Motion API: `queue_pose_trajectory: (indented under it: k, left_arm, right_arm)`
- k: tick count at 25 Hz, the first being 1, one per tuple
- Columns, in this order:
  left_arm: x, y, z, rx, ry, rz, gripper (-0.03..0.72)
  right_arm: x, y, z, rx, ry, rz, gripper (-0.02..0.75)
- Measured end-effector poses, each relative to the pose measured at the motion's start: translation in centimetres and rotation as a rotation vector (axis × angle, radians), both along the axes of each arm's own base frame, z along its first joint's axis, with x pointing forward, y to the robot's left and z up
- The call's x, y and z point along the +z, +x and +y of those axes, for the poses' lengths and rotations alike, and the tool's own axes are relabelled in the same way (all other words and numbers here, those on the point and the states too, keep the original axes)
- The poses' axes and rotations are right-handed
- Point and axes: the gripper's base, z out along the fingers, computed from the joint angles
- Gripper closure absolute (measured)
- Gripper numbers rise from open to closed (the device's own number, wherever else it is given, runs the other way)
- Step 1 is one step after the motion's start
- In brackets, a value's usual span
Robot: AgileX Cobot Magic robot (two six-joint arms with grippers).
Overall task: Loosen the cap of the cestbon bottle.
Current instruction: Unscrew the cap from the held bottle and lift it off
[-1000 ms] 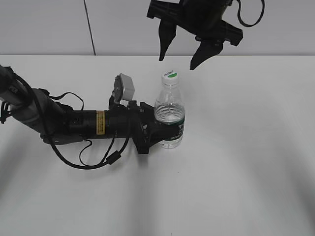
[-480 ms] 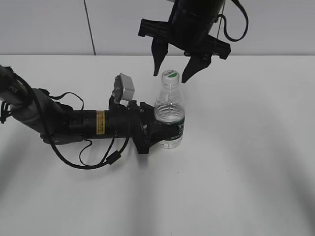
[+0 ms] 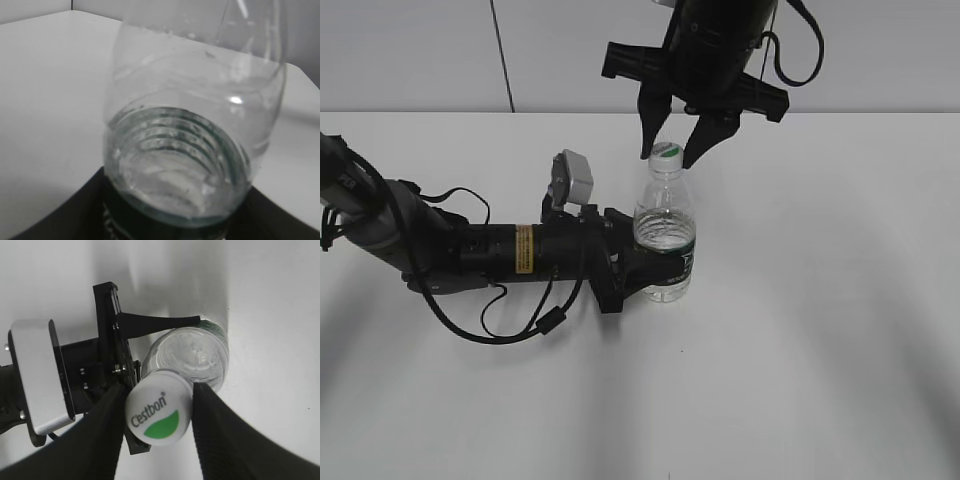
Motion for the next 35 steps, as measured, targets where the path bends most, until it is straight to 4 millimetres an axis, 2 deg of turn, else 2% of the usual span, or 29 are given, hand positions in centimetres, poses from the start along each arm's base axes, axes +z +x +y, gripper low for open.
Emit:
queue_pose_trajectory:
  k: [2,6,10,17,21,26,35]
  left_arm:
    - [0.00,0.00,0.00,0.000,0.000,0.000,0.307]
    - [0.00,0.00,0.00,0.000,0.000,0.000,0.307]
    - [0.00,0.00,0.00,0.000,0.000,0.000,0.307]
    - [-0.02,-0.06,0.00,-0.007,0.003,-0.003,0.307]
    - [-0.02,-0.07,-0.01,-0.009,0.004,-0.009,0.307]
    - [-0.04,-0.12,-0.01,-0.015,0.006,-0.011,0.307]
    - [-0.04,-0.11,-0.05,-0.015,0.007,-0.010,0.309]
  right_arm:
    - [-0.01,0.02,-0.04,0.001,-0.005,-0.002,0.427]
    - [-0.01,0.02,-0.04,0.014,-0.007,-0.006,0.429]
    - [-0.01,0.02,-0.04,0.105,-0.018,-0.034,0.429]
    - [0.01,-0.05,0.06,0.653,-0.070,-0.197,0.430]
    - [0.04,-0.14,0.15,0.892,-0.093,-0.267,0.430]
    - [0.02,-0.16,0.12,1.126,-0.122,-0.335,0.430]
    - [0.14,0.12,-0.25,1.409,-0.240,-0.413,0.430]
